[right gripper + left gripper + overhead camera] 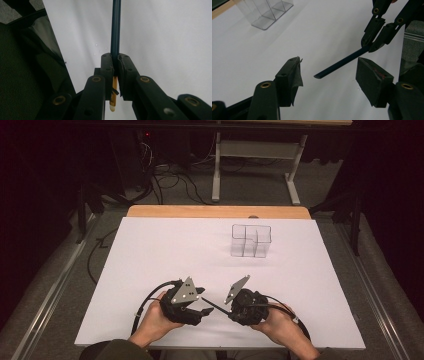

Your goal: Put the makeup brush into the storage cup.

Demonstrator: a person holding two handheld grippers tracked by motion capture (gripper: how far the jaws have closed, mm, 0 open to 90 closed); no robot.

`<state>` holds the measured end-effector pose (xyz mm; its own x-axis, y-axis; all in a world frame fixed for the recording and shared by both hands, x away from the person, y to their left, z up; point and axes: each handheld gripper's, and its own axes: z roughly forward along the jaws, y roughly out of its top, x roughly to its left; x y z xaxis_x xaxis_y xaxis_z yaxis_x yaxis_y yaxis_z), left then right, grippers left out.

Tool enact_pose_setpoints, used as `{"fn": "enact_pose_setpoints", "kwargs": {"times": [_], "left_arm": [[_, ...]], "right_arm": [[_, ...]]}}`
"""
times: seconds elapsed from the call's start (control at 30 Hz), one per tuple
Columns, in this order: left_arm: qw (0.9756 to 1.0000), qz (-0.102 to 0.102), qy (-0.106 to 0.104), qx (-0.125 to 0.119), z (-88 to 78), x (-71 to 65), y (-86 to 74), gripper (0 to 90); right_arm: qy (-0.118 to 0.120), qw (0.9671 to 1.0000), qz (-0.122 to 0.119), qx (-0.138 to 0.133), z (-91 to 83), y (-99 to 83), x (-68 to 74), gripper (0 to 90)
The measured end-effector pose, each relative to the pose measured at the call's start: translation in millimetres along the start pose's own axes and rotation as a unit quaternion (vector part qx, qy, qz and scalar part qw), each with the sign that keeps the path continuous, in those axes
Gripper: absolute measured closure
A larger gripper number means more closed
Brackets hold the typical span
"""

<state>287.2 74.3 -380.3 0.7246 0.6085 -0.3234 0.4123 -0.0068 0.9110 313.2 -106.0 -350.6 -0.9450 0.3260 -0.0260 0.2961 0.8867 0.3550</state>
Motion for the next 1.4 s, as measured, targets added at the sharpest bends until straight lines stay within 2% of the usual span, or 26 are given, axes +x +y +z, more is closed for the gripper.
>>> {"fn": "enact_pose_setpoints", "kwargs": {"times": [0.13, 0.3, 0.4, 0.93, 1.07, 1.3, 1.4], "left_arm": [[0.9999, 0.009, 0.001, 0.007, 2.2, -1.0, -3.2, 38.4], [0.9988, 0.042, 0.016, 0.020, 5.4, -2.0, -9.0, 39.8], [0.9984, 0.050, 0.017, 0.021, 5.9, -2.7, -10.3, 40.6], [0.9972, 0.067, 0.017, 0.030, 7.5, -6.7, -14.2, 46.6], [0.9958, 0.082, 0.025, 0.033, 8.0, -7.0, -16.0, 46.4], [0.9948, 0.091, 0.031, 0.033, 9.8, -8.3, -18.2, 46.4], [0.9939, 0.100, 0.035, 0.031, 10.5, -9.0, -19.5, 45.2]], "right_arm": [[0.002, 1.0000, -0.002, 0.004, 1.7, 1.7, 0.1, 85.3], [0.004, 0.9999, -0.007, 0.010, 3.7, 4.7, 0.9, 85.3], [0.006, 0.9999, -0.006, 0.009, 4.7, 5.2, 1.1, 85.3], [0.016, 0.9998, -0.001, 0.016, 3.4, 6.8, 0.4, 85.3], [0.023, 0.9996, 0.003, 0.017, 2.4, 6.5, -1.4, 85.3], [0.030, 0.9994, -0.002, 0.019, 2.5, 8.8, -1.0, 85.4], [0.031, 0.9992, 0.003, 0.023, 3.0, 10.3, -0.2, 85.4]]}}
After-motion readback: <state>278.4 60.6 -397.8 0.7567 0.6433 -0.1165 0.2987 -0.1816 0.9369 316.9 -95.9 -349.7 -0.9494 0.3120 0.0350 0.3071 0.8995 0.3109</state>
